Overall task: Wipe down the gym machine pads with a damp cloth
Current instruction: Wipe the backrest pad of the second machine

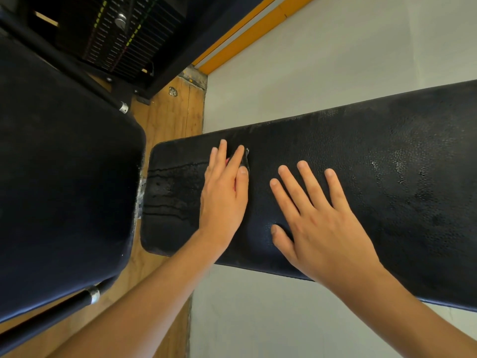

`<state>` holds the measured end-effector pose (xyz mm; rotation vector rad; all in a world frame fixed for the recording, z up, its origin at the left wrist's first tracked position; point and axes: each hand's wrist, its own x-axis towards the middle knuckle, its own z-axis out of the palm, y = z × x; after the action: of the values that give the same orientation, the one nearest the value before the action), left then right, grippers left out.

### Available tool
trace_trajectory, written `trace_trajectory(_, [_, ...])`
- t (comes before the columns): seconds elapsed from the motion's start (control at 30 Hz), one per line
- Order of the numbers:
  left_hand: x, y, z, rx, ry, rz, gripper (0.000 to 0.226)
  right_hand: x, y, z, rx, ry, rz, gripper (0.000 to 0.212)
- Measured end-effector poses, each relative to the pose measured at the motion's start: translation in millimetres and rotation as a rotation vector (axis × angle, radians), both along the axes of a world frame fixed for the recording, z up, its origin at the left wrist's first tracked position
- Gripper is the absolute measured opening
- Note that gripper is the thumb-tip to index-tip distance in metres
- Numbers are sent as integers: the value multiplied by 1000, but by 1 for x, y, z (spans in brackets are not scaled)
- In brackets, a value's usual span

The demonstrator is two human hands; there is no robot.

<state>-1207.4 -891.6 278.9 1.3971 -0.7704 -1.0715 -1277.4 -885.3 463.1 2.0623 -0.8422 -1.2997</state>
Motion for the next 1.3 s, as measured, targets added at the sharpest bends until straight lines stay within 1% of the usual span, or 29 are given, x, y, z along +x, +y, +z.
trace_trajectory(0.17, [12,-33,2,39,22,26,46,0,-1,-1,-9,1,13,76])
trace_trajectory(0.27, [14,-36,1,33,0,17,47,-1,-1,-1,-15,-2,18,76])
trace_trajectory(0.5, [-3,18,-4,-28,-43,-44,48,-1,0,-3,-31,9,23,77])
trace_trajectory(0.6, [-16,49,-7,-20,-39,-53,48,0,0,-4,-35,12,24,77])
trace_trajectory(0.7, [-23,57,-7,-5,-27,-47,47,0,1,-4,-30,4,16,77])
trace_trajectory(0.83, [-15,34,-4,-5,10,-12,46,0,1,-5,-26,-13,20,77])
trace_trajectory(1.03, [20,-49,5,3,3,-5,47,-1,0,-5,-22,-30,26,76])
trace_trajectory(1.1, [26,-62,5,2,12,-12,47,-1,0,-5,-19,-34,23,76])
trace_trajectory(1.2, [25,-54,3,0,14,-15,47,-1,1,-5,-25,-29,28,76])
trace_trajectory(1.3, [14,-25,0,18,-3,3,47,0,2,-5,-24,-31,27,76])
